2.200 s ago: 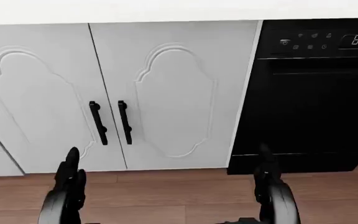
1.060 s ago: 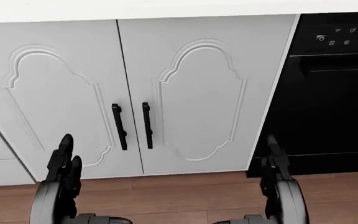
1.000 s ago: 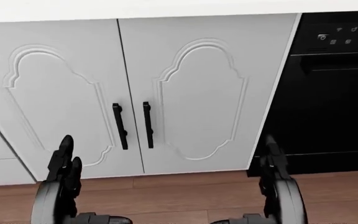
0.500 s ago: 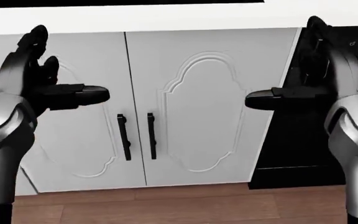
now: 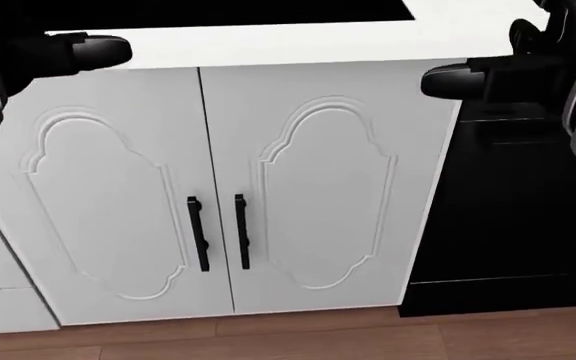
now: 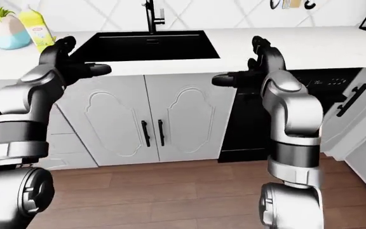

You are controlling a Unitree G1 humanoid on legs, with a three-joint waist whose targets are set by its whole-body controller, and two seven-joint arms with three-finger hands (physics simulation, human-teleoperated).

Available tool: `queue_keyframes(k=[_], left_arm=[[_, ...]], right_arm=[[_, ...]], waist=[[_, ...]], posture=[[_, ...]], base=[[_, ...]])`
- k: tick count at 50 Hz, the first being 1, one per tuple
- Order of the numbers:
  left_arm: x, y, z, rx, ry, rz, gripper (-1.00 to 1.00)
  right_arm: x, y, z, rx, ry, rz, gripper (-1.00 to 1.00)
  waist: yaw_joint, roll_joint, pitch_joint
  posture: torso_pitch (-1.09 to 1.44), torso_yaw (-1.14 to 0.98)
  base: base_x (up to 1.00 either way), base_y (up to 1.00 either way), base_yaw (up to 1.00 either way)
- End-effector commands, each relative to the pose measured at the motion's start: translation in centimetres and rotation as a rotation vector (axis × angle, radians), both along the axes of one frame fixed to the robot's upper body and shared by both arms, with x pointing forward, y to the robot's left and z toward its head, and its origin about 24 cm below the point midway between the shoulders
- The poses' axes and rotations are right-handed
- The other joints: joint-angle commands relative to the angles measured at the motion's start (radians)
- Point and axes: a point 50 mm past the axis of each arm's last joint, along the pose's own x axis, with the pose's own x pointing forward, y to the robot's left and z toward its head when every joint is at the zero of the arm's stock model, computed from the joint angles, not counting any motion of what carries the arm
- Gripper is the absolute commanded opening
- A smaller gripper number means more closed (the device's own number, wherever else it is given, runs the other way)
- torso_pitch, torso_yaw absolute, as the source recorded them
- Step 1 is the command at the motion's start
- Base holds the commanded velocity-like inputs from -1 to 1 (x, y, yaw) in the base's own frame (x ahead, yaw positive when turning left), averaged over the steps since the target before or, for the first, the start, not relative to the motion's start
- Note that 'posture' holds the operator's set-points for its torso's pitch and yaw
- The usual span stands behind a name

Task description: Turn the sink spout to the right.

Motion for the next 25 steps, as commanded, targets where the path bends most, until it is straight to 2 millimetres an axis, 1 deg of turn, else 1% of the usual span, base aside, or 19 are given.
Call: queue_keyframes(k=[1, 2, 4, 8, 10, 11, 12, 14, 16, 18, 20, 21, 22, 23, 25], left_arm=[[-0.4, -0.1, 3.0, 0.01, -0.109, -0.004, 1.0], [-0.4, -0.1, 3.2, 0.01, -0.111, -0.004, 1.0], [-0.4, -0.2, 3.4, 0.011, -0.114, -0.005, 1.0], [-0.4, -0.3, 3.4, 0.011, -0.115, -0.007, 1.0], [-0.6, -0.4, 3.5, 0.012, -0.117, -0.009, 1.0], [-0.6, -0.4, 3.5, 0.012, -0.118, -0.009, 1.0], [-0.6, -0.4, 3.5, 0.012, -0.117, -0.009, 1.0], [-0.5, -0.4, 3.4, 0.012, -0.115, -0.009, 1.0], [-0.4, -0.4, 3.3, 0.012, -0.113, -0.007, 1.0], [-0.3, -0.4, 3.2, 0.013, -0.111, -0.005, 1.0], [-0.2, -0.3, 3.2, 0.013, -0.11, -0.003, 1.0], [-0.2, -0.3, 3.1, 0.012, -0.109, -0.002, 1.0], [-0.2, -0.2, 3.0, 0.012, -0.108, 0.0, 1.0], [-0.1, -0.1, 3.0, 0.012, -0.107, 0.002, 1.0], [-0.1, 0.0, 3.1, 0.01, -0.107, 0.007, 1.0]], right_arm=[[-0.4, -0.1, 3.0, -0.025, -0.096, -0.007, 1.0], [-0.5, 0.0, 3.0, -0.027, -0.096, -0.007, 1.0], [-0.6, -0.1, 3.9, -0.036, -0.102, -0.009, 1.0], [-0.6, 0.0, 4.2, -0.042, -0.103, -0.01, 1.0], [-0.7, -0.1, 4.3, -0.043, -0.103, -0.01, 1.0], [-0.7, -0.1, 4.3, -0.043, -0.104, -0.01, 1.0], [-0.8, -0.1, 4.2, -0.044, -0.104, -0.01, 1.0], [-0.7, -0.1, 4.3, -0.048, -0.102, -0.011, 1.0], [-0.8, -0.1, 4.3, -0.052, -0.101, -0.013, 1.0], [-0.8, -0.1, 4.4, -0.055, -0.102, -0.013, 1.0], [-0.7, -0.1, 4.5, -0.058, -0.101, -0.013, 1.0], [-0.7, -0.1, 4.5, -0.06, -0.101, -0.013, 1.0], [-0.7, -0.1, 4.5, -0.06, -0.101, -0.014, 1.0], [-0.8, -0.1, 4.5, -0.06, -0.101, -0.014, 1.0], [-0.8, -0.1, 4.6, -0.062, -0.102, -0.014, 1.0]], waist=[[0.0, -0.001, -0.021], [-0.001, -0.001, -0.021], [-0.001, -0.006, -0.022], [0.0, -0.027, -0.018], [0.001, -0.035, -0.019], [0.002, -0.032, -0.019], [-0.001, -0.024, -0.026], [0.003, -0.032, -0.033], [0.003, -0.03, -0.04], [0.002, -0.018, -0.04], [-0.001, 0.005, -0.032], [-0.004, 0.024, -0.033], [-0.006, 0.052, -0.041], [-0.003, 0.029, -0.044], [-0.004, 0.057, -0.039]], posture=[[0.0, 0.0], [0.0, 0.0], [0.0, 0.0], [0.0, 0.0], [0.0, 0.0], [0.0, 0.0], [0.0, 0.0], [0.0, 0.0], [0.0, 0.0], [0.0, 0.0], [0.0, 0.0], [0.0, 0.0], [0.0, 0.0], [0.0, 0.0], [0.0, 0.0]], base=[[0.2, 0.0, 0.0], [0.18, 0.0, 0.0], [0.19, 0.0, 0.0], [0.19, 0.0, 0.0], [0.19, 0.0, 0.0], [0.16, 0.0, 0.0], [0.14, 0.0, 0.0], [0.14, 0.0, 0.0], [0.12, 0.0, 0.0], [0.09, 0.0, 0.0], [0.09, 0.0, 0.0], [0.09, 0.0, 0.0], [0.09, 0.0, 0.0], [0.09, 0.0, 0.0], [0.09, 0.0, 0.0]])
